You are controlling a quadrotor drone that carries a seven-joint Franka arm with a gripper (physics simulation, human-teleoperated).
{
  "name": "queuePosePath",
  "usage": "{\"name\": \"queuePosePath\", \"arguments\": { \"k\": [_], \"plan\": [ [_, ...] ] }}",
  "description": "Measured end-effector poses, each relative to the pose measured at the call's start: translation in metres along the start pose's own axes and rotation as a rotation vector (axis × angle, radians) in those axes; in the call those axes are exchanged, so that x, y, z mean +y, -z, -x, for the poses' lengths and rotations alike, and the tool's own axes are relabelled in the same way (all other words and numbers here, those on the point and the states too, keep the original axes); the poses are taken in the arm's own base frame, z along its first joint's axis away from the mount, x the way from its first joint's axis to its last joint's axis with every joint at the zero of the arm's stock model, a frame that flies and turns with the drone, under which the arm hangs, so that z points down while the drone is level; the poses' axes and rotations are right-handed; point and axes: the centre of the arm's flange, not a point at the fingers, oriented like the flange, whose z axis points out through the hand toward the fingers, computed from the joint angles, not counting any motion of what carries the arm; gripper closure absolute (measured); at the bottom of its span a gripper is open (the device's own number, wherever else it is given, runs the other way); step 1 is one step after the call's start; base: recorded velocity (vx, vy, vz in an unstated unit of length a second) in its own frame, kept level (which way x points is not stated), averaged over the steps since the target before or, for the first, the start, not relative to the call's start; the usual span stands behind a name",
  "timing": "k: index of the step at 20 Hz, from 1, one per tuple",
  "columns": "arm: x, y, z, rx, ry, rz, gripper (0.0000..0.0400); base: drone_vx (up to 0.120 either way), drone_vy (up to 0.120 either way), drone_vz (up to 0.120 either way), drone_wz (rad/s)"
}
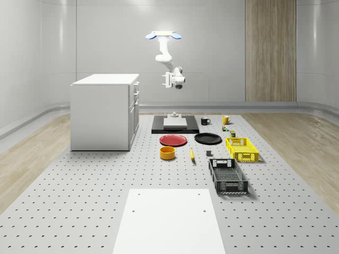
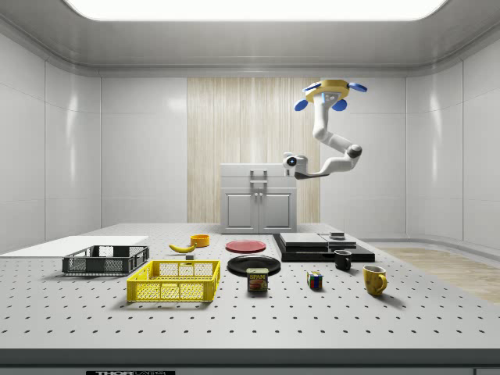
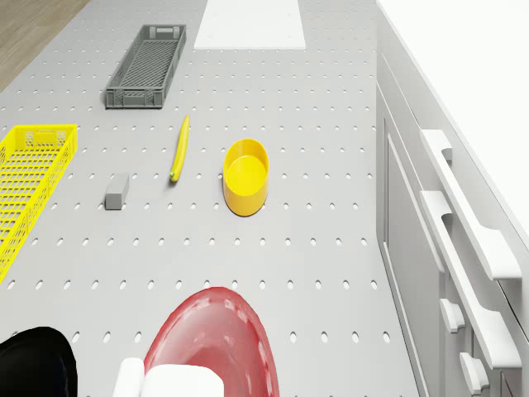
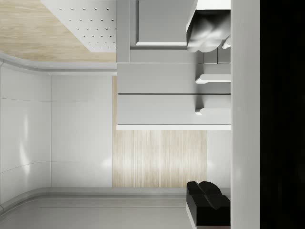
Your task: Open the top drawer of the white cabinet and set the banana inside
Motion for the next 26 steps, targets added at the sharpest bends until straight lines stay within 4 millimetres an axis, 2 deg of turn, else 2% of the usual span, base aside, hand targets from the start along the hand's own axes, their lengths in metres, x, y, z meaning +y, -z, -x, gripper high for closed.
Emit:
{"name": "queuePosePath", "arguments": {
  "k": [8, 22, 26],
  "plan": [
    [0.0000, 0.0000, 0.0000, 0.000, 0.000, 0.000, 0.0000, 0.120, -0.110, 0.000, 0.000],
    [0.0000, 0.0000, -0.0001, 0.000, 0.000, 0.000, 0.0000, 0.120, 0.000, 0.000, 0.000],
    [0.0000, 0.0001, -0.0001, 0.000, 0.000, 0.000, 0.0000, 0.120, -0.120, 0.000, 0.000]
  ]
}}
